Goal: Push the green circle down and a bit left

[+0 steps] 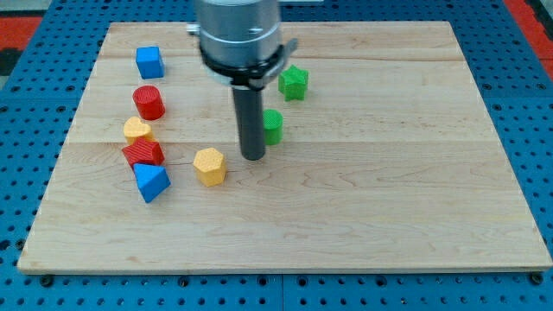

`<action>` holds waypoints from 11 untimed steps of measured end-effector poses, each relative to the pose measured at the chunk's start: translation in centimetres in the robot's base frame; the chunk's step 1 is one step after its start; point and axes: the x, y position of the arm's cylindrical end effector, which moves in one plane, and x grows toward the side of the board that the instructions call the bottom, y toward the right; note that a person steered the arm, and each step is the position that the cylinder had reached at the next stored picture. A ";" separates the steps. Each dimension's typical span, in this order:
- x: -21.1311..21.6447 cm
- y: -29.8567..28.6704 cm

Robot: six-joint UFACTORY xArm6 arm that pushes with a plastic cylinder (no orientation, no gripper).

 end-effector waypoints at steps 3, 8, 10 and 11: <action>-4.4 -0.2; -7.1 -6.5; -6.0 -6.8; -7.8 -3.0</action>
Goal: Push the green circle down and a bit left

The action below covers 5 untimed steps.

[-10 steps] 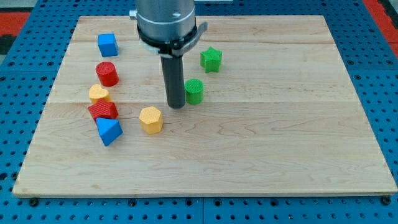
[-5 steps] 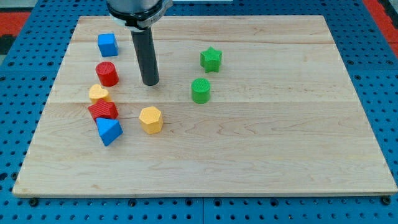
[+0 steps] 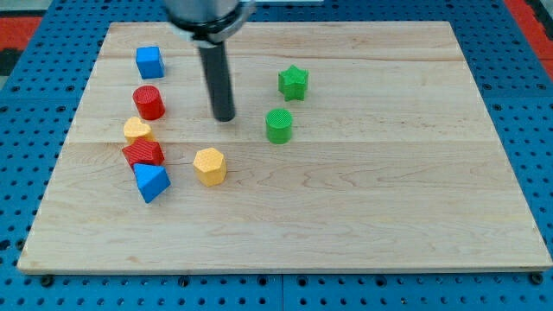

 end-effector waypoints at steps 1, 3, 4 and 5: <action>-1.9 5.2; 1.9 5.9; 2.6 8.8; 6.0 11.2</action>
